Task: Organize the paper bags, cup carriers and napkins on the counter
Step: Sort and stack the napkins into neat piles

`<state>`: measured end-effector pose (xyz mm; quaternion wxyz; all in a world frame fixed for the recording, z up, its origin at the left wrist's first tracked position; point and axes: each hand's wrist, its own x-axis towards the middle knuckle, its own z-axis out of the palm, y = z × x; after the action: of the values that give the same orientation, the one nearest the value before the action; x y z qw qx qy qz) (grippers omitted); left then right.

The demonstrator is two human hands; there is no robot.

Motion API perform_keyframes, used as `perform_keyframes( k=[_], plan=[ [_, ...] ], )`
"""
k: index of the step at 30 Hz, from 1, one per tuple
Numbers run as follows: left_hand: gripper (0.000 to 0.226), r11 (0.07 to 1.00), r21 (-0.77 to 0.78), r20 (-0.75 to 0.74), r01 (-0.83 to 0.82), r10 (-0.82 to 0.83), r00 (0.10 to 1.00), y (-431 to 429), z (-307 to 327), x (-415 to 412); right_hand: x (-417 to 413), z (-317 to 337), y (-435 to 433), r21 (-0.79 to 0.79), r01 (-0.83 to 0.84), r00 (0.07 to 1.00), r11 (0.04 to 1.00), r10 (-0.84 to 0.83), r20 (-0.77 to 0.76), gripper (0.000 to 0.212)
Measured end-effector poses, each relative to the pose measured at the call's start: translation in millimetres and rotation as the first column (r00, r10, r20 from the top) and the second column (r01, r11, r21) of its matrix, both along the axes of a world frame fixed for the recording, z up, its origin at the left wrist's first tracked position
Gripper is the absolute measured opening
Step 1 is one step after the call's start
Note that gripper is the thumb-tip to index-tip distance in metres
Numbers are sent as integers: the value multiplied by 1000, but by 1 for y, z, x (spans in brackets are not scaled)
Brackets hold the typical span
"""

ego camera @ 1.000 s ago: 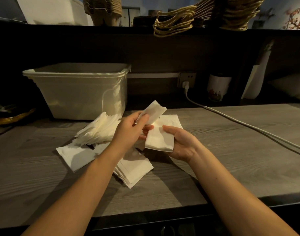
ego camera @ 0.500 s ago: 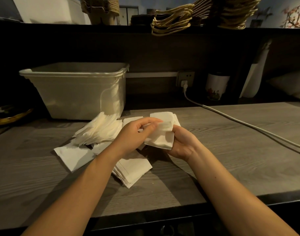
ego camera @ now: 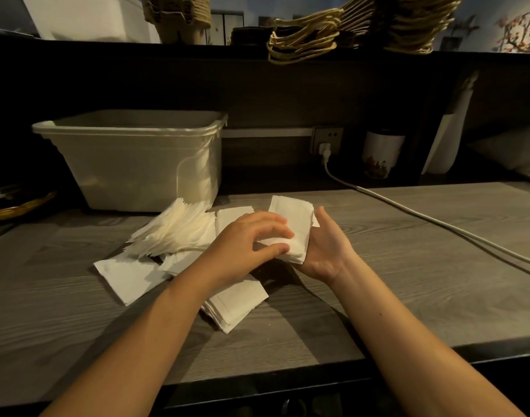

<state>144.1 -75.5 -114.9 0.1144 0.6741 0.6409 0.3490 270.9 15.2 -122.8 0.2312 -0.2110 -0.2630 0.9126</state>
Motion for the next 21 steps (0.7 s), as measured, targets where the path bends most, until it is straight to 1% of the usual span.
perform_keyframes(
  k=[2, 5, 7, 8, 9, 10, 11, 12, 13, 15, 19, 21],
  plan=[
    [18, 1000, 6, -24, 3, -3, 1000, 0, 0, 0, 1, 2, -2, 21, 17, 1000, 1000, -18, 24, 68],
    [21, 1000, -2, -70, 9, -9, 998, -1, 0, 2, 1, 3, -4, 105, 25, 995, 994, -34, 91, 51],
    [27, 999, 24, -96, -26, 28, 995, 0, 0, 2, 0, 3, -4, 113, 31, 994, 993, -43, 104, 44],
    [32, 997, 49, -78, -64, 68, 995, 1, 1, 1, -1, 3, -3, 101, 43, 992, 994, -54, 110, 42],
    [37, 992, 64, -3, -109, 109, 994, 2, 2, 1, -2, 3, -2, 92, 57, 990, 994, -69, 123, 42],
    [42, 988, 52, 131, -145, 137, 982, 2, 3, 1, -2, 3, -1, 92, 69, 987, 993, -82, 139, 42],
    [46, 987, 14, 284, -161, 150, 947, 3, 5, 2, -3, 3, -2, 96, 73, 984, 993, -87, 152, 42],
    [49, 987, -35, 397, -154, 156, 904, 4, 5, 3, -4, 3, -2, 100, 72, 983, 992, -88, 164, 42],
    [50, 987, -91, 433, -133, 159, 887, 4, 4, 5, -5, 3, -3, 103, 68, 981, 992, -86, 176, 41],
    [51, 981, -174, 399, -86, 150, 904, 3, -1, 8, -6, 2, -3, 116, 68, 975, 991, -91, 202, 40],
    [55, 963, -258, 351, -79, 169, 921, 3, -1, 18, -6, 1, -4, 115, 77, 968, 990, -102, 228, 41],
    [56, 953, -290, 305, -90, 181, 935, 2, -1, 20, -7, 0, -4, 116, 79, 964, 990, -106, 245, 45]
  ],
)
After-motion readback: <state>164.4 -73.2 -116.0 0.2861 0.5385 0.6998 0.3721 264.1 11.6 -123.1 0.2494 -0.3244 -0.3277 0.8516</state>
